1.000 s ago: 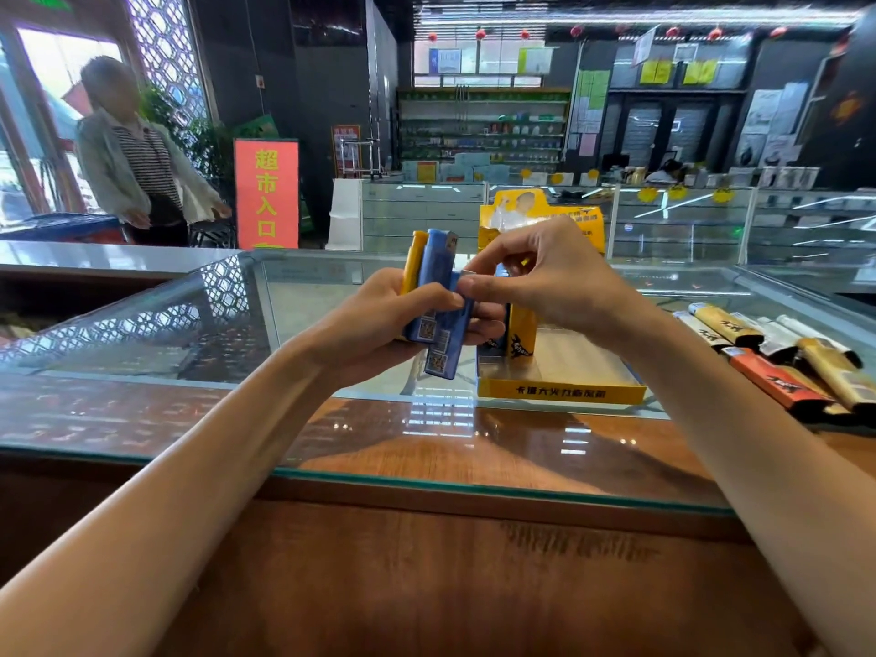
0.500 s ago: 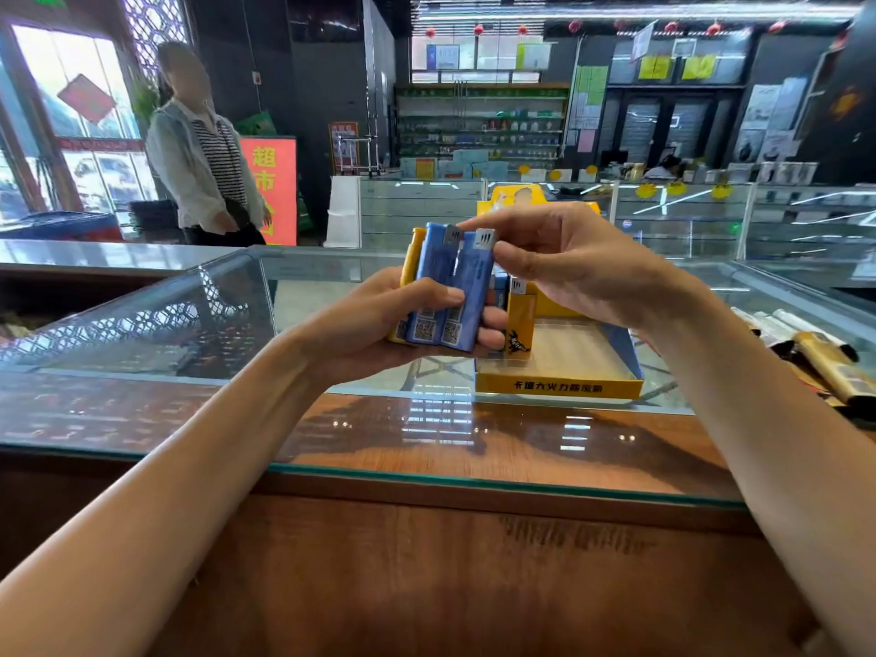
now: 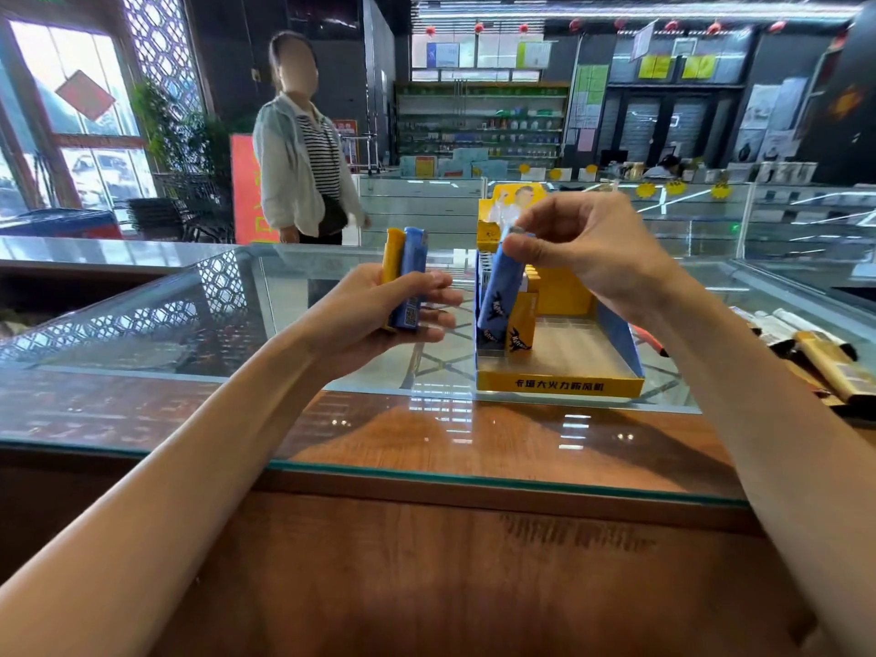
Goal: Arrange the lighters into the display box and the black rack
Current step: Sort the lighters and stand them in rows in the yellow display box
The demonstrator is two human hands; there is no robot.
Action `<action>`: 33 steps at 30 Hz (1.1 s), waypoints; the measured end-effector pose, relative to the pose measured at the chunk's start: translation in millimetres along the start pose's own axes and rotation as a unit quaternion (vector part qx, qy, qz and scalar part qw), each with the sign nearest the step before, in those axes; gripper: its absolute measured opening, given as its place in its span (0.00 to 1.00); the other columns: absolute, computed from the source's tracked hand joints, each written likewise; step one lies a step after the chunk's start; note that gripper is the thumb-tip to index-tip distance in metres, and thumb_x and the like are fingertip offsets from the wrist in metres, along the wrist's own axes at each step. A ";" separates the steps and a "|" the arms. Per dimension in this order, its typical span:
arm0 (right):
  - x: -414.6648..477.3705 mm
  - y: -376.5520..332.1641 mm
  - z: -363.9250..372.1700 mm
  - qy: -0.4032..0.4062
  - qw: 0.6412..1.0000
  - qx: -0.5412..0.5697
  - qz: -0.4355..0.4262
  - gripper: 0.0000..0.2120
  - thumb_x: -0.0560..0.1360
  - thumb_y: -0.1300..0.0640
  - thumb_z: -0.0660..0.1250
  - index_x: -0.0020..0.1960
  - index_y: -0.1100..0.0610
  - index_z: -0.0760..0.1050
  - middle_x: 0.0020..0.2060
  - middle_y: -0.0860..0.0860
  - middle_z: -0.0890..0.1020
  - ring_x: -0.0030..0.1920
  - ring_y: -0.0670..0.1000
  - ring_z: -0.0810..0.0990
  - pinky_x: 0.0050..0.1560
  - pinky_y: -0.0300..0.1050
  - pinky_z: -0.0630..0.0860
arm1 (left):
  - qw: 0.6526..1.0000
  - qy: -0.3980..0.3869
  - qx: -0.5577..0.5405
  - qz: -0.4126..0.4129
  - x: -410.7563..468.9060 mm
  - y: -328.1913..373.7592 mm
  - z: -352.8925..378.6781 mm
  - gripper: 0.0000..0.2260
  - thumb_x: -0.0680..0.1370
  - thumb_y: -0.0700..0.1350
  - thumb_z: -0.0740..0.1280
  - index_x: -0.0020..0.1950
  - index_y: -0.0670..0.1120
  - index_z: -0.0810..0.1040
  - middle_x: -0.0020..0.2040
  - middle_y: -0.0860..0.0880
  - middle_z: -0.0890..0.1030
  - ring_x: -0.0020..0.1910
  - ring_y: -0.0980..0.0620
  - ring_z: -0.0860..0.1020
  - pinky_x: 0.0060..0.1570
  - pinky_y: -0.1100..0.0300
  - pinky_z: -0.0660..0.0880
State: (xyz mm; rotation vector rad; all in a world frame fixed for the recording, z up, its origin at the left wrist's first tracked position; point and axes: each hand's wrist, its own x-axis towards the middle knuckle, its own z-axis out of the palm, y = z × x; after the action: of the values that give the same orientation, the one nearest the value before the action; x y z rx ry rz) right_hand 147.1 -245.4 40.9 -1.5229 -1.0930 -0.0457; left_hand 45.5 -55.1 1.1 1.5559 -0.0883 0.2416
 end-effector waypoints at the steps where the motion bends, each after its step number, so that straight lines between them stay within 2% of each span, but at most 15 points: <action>1: -1.0 1.3 2.8 0.008 0.999 -0.045 0.000 0.13 0.61 0.55 0.74 0.41 0.60 0.78 0.34 0.49 0.82 0.36 0.43 0.79 0.39 0.34 0.76 | 1.000 0.005 0.006 -0.001 0.2 0.4 0.1 0.07 0.77 0.44 0.65 0.51 0.40 0.76 0.39 0.49 0.81 0.34 0.53 0.78 0.32 0.64 0.75; 4: -1.0 3.5 10.6 0.023 0.987 -0.159 -0.014 0.11 0.62 0.53 0.77 0.38 0.56 0.78 0.32 0.51 0.78 0.33 0.45 0.72 0.34 0.40 0.71 | 1.000 0.016 -0.004 -0.009 1.4 0.3 0.7 0.06 0.78 0.44 0.65 0.49 0.41 0.74 0.33 0.51 0.75 0.28 0.56 0.72 0.26 0.66 0.70; 7: -1.7 5.8 17.5 0.032 0.969 -0.241 -0.037 0.11 0.62 0.52 0.78 0.37 0.53 0.78 0.29 0.43 0.75 0.28 0.39 0.68 0.30 0.32 0.62 | 1.000 0.014 -0.010 -0.008 2.1 -0.3 0.9 0.05 0.78 0.44 0.66 0.45 0.43 0.73 0.31 0.51 0.73 0.27 0.56 0.70 0.24 0.66 0.67; 9: -3.7 7.1 23.1 0.034 0.956 -0.288 -0.045 0.12 0.62 0.50 0.78 0.38 0.56 0.79 0.32 0.46 0.77 0.29 0.38 0.69 0.29 0.29 0.63 | 1.000 0.014 -0.007 -0.009 1.9 0.1 1.1 0.05 0.77 0.44 0.66 0.46 0.43 0.74 0.31 0.52 0.73 0.27 0.56 0.70 0.25 0.66 0.68; 12: -4.8 8.6 28.1 0.040 0.932 -0.354 -0.063 0.13 0.63 0.50 0.77 0.41 0.57 0.80 0.37 0.50 0.77 0.34 0.40 0.68 0.31 0.28 0.63 | 1.000 0.015 -0.007 -0.014 1.2 1.1 0.9 0.08 0.76 0.45 0.67 0.50 0.42 0.74 0.30 0.52 0.73 0.28 0.56 0.71 0.25 0.67 0.69; 14: -4.3 8.8 27.7 0.047 0.918 -0.389 -0.067 0.13 0.64 0.50 0.76 0.44 0.57 0.82 0.40 0.50 0.76 0.39 0.45 0.69 0.37 0.34 0.63 | 1.000 0.013 -0.008 -0.017 0.4 1.3 1.9 0.08 0.76 0.45 0.67 0.50 0.42 0.73 0.30 0.52 0.73 0.27 0.57 0.70 0.25 0.67 0.69; 16: -4.8 8.8 25.0 0.048 0.915 -0.395 -0.068 0.14 0.65 0.51 0.76 0.47 0.58 0.83 0.42 0.50 0.75 0.44 0.48 0.70 0.43 0.39 0.63 | 1.000 0.019 -0.010 -0.019 0.2 1.0 3.1 0.08 0.75 0.44 0.67 0.49 0.41 0.73 0.30 0.51 0.73 0.26 0.57 0.70 0.25 0.67 0.68; 19: -6.3 8.0 19.8 0.053 0.919 -0.383 -0.072 0.13 0.66 0.51 0.76 0.48 0.57 0.83 0.42 0.50 0.76 0.43 0.48 0.70 0.43 0.43 0.64 | 0.999 0.019 -0.016 -0.020 -0.3 1.5 5.0 0.06 0.77 0.43 0.66 0.49 0.41 0.73 0.29 0.52 0.72 0.26 0.57 0.69 0.25 0.68 0.66; 23: -6.4 9.4 17.8 0.051 0.920 -0.382 -0.073 0.12 0.68 0.52 0.76 0.48 0.57 0.84 0.41 0.48 0.75 0.36 0.43 0.68 0.38 0.38 0.62 | 0.999 0.021 -0.016 -0.022 -0.7 2.2 6.1 0.04 0.77 0.41 0.65 0.47 0.41 0.74 0.27 0.52 0.73 0.26 0.57 0.68 0.25 0.69 0.65; 26: -7.5 10.1 16.8 0.039 0.924 -0.375 -0.067 0.11 0.68 0.55 0.75 0.49 0.56 0.83 0.41 0.47 0.75 0.34 0.37 0.66 0.33 0.28 0.60 | 0.999 0.016 -0.015 -0.024 -0.9 2.6 5.6 0.04 0.77 0.41 0.65 0.48 0.41 0.74 0.28 0.52 0.72 0.26 0.57 0.68 0.25 0.69 0.65; 33: -7.1 10.7 16.1 0.040 0.926 -0.372 -0.056 0.11 0.68 0.55 0.76 0.49 0.57 0.83 0.41 0.46 0.76 0.34 0.37 0.67 0.33 0.27 0.62 | 0.999 -0.020 -0.022 -0.039 2.9 2.8 1.4 0.09 0.75 0.42 0.67 0.52 0.40 0.74 0.30 0.52 0.72 0.28 0.57 0.69 0.27 0.68 0.67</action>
State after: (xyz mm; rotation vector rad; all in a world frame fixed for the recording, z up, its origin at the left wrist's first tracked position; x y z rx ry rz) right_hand 141.4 -235.3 23.9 -2.0972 -1.1577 -0.6631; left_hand 47.9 -56.1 4.5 1.5181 -0.0633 0.1465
